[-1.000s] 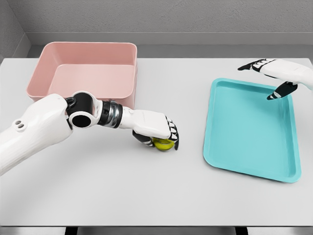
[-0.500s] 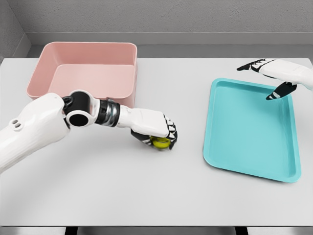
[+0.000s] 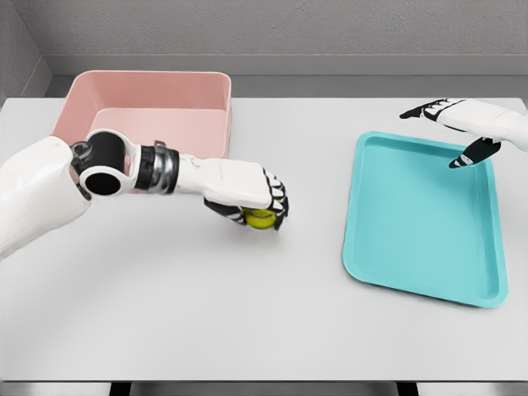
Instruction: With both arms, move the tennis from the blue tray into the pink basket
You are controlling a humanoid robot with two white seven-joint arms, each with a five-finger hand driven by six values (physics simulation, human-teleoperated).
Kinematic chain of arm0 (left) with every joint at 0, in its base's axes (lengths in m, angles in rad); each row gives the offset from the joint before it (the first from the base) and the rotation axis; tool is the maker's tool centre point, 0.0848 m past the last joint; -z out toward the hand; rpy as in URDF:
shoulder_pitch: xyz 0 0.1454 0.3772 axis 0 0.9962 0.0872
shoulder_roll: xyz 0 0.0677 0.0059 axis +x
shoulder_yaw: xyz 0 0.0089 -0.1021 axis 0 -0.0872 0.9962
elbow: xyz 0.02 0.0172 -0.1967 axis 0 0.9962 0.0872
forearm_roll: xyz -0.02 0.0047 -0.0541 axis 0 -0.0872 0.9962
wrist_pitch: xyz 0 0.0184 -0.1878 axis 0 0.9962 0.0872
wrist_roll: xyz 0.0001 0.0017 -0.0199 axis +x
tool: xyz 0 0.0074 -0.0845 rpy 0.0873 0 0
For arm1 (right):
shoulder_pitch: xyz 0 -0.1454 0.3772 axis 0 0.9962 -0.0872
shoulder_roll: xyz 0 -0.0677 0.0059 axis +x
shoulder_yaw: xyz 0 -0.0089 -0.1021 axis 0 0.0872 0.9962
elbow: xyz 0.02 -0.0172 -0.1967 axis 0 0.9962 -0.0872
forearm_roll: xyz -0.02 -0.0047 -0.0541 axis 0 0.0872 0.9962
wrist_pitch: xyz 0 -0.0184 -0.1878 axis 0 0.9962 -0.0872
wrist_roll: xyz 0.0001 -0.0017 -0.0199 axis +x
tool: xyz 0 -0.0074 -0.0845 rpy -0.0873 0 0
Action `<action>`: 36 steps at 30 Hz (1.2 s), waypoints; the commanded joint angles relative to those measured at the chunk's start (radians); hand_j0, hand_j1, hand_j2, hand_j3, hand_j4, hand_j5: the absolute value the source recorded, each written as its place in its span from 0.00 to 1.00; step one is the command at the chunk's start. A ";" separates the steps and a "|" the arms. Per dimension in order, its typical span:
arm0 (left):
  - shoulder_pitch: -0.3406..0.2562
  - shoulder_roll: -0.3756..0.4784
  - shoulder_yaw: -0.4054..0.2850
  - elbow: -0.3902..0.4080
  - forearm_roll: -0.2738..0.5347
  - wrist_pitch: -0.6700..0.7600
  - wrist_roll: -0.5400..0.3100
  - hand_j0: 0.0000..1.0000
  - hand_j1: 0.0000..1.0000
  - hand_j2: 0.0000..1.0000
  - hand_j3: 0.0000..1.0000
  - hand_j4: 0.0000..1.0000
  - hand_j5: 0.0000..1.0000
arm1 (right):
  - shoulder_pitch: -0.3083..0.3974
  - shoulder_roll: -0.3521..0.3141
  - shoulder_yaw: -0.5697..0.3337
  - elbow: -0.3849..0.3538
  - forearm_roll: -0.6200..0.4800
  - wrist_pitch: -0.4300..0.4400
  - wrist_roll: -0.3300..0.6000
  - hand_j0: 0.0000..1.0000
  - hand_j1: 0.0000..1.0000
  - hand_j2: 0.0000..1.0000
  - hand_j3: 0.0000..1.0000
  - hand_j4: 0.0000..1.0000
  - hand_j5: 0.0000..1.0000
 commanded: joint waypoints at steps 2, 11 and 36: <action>-0.014 0.025 0.005 -0.004 0.023 0.002 0.000 0.56 0.56 0.56 0.56 0.56 0.56 | 0.000 -0.001 -0.001 0.000 -0.006 0.002 0.000 1.00 1.00 1.00 1.00 1.00 1.00; -0.038 0.054 0.040 -0.012 0.047 0.002 0.002 0.56 0.56 0.56 0.56 0.56 0.56 | 0.000 -0.002 -0.001 0.000 -0.006 0.002 0.000 1.00 1.00 1.00 1.00 1.00 1.00; -0.078 0.121 0.082 -0.010 0.083 0.002 0.002 0.56 0.56 0.56 0.56 0.56 0.56 | -0.002 -0.004 -0.001 -0.003 -0.006 0.000 0.000 1.00 1.00 1.00 1.00 1.00 1.00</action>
